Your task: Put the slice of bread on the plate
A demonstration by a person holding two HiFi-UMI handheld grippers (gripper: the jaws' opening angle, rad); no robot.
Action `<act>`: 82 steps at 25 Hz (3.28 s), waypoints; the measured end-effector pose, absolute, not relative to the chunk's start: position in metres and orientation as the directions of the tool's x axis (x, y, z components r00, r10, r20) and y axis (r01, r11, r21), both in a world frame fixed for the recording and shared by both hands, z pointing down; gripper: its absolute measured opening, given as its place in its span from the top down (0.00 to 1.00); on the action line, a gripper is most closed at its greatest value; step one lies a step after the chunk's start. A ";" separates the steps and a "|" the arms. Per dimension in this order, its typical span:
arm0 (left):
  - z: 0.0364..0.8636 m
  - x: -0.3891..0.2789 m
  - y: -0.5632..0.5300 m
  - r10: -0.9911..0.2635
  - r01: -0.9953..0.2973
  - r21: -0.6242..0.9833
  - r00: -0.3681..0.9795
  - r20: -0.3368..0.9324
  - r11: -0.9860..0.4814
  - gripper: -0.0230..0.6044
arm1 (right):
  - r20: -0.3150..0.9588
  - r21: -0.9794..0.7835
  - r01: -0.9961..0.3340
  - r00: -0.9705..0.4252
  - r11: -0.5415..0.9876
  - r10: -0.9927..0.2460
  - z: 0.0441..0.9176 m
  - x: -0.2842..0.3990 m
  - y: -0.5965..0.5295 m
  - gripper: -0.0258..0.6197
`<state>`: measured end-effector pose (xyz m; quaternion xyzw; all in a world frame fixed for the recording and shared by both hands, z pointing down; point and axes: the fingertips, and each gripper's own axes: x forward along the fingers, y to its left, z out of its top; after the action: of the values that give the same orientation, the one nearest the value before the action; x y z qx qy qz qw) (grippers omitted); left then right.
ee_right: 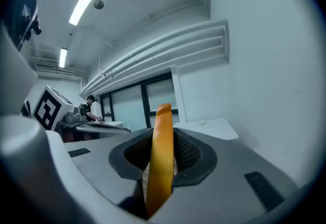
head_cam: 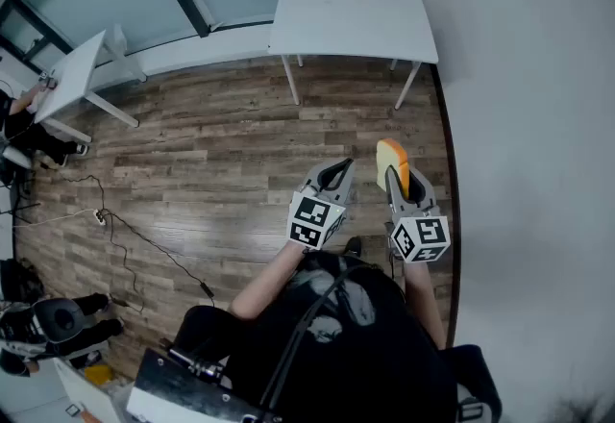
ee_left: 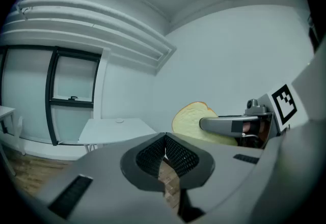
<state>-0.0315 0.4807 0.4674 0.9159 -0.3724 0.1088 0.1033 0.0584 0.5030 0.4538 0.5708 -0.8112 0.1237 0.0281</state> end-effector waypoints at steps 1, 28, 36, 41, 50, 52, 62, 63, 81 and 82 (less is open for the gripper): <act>0.468 -0.033 0.480 -0.659 -0.704 0.108 0.699 0.277 -0.702 0.95 | 0.186 -0.170 -0.933 -0.346 0.317 -0.919 0.454 0.058 0.502 0.81; 0.493 -0.077 0.465 -0.614 -0.673 0.155 0.730 0.302 -0.723 0.95 | 0.197 -0.256 -0.924 -0.339 0.285 -0.920 0.476 0.014 0.486 0.81; 0.517 -0.095 0.448 -0.578 -0.665 0.201 0.733 0.357 -0.719 0.95 | 0.266 -0.278 -0.916 -0.362 0.289 -0.893 0.501 -0.009 0.464 0.81; 0.520 -0.087 0.403 -0.596 -0.684 0.192 0.716 0.364 -0.704 0.95 | 0.270 -0.263 -0.914 -0.378 0.309 -0.886 0.503 0.003 0.420 0.81; 0.503 -0.019 0.322 -0.621 -0.693 0.167 0.710 0.332 -0.702 0.95 | 0.218 -0.270 -0.888 -0.434 0.373 -0.874 0.489 0.058 0.342 0.81; 0.496 -0.006 0.308 -0.625 -0.690 0.172 0.714 0.315 -0.703 0.95 | 0.215 -0.265 -0.878 -0.457 0.399 -0.863 0.485 0.063 0.327 0.81; 0.501 0.004 0.223 -0.626 -0.703 0.192 0.703 0.337 -0.685 0.95 | 0.237 -0.294 -0.862 -0.484 0.413 -0.842 0.490 0.071 0.239 0.81; 0.500 0.004 0.212 -0.623 -0.697 0.191 0.708 0.333 -0.691 0.95 | 0.239 -0.292 -0.865 -0.479 0.408 -0.845 0.490 0.070 0.230 0.81; 0.509 -0.008 0.039 -0.529 -0.604 0.194 0.782 0.328 -0.773 0.95 | 0.276 -0.275 -0.932 -0.310 0.235 -0.910 0.503 0.068 0.076 0.81; 0.512 -0.007 0.031 -0.528 -0.605 0.200 0.782 0.332 -0.771 0.95 | 0.286 -0.279 -0.932 -0.310 0.231 -0.907 0.508 0.070 0.068 0.81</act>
<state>-0.0071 0.0311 0.5123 0.9320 -0.3040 0.1293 0.1493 0.0697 0.0684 0.5077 0.5865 -0.7838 0.2017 0.0314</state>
